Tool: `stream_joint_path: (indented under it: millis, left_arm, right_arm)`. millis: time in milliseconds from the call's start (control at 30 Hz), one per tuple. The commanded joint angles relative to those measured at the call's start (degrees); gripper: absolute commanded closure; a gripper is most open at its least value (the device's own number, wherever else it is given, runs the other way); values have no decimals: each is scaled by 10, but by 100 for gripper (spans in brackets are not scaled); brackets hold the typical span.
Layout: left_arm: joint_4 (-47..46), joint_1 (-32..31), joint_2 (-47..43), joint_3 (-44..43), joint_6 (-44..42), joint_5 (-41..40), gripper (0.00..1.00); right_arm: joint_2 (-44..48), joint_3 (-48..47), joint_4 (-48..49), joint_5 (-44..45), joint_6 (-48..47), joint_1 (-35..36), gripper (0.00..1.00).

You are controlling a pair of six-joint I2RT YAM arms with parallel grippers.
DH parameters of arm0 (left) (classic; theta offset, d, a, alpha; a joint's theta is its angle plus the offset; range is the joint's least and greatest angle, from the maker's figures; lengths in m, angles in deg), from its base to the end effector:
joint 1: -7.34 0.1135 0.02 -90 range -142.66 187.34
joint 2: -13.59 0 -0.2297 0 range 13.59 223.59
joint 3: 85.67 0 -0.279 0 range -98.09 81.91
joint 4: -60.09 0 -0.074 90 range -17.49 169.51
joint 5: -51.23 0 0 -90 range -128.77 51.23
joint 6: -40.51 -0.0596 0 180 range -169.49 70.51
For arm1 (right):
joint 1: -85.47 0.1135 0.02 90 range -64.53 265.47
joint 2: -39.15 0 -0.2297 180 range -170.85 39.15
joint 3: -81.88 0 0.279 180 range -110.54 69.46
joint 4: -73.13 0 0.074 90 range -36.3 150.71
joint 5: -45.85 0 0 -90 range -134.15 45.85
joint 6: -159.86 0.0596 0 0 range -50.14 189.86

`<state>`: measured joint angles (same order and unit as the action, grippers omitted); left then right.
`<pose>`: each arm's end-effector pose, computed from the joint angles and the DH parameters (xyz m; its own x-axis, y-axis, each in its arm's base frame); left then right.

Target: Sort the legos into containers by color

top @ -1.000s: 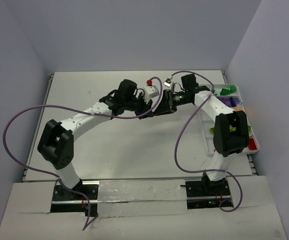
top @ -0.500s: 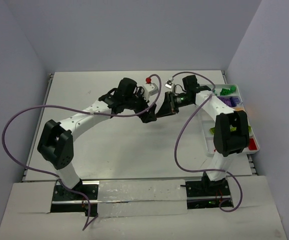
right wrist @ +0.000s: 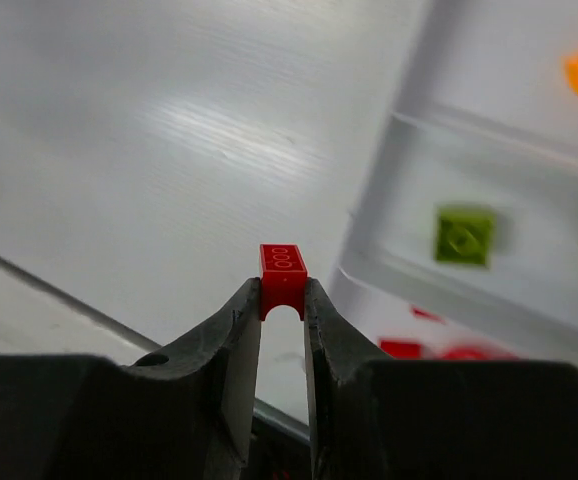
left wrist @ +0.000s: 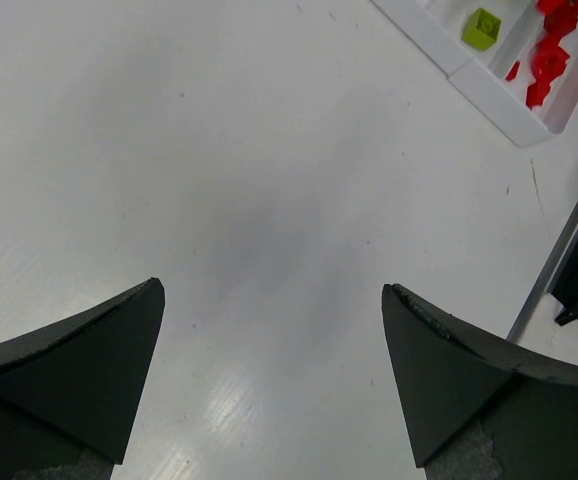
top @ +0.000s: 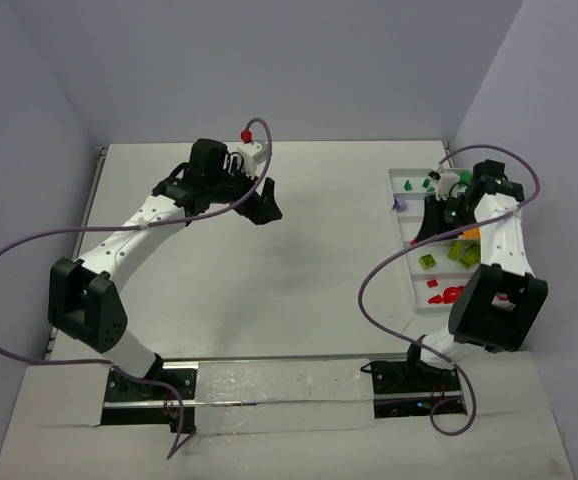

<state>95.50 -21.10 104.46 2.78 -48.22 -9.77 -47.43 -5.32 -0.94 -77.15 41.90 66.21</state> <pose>0.3434 -0.2188 0.2746 -0.5178 0.2584 -0.8155 0.7556 0.5852 -0.2943 0.3134 -0.0751 0.2270 -0.8603 -0.1159 -0.4964 -0.3093 0.8928 0.3276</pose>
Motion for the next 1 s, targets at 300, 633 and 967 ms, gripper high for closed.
stream_joint_path:
  millis: [300,633,967]
  left_arm:
    - [83,19,23,-26,-51,6,1]
    - [96,27,35,-42,-52,-24,1]
    - [88,84,26,-5,-42,-27,1]
  right_arm:
    - [80,72,9,381,-135,-141,100]
    - [23,103,119,400,-129,-144,100]
    - [-30,97,162,425,-123,-142,94]
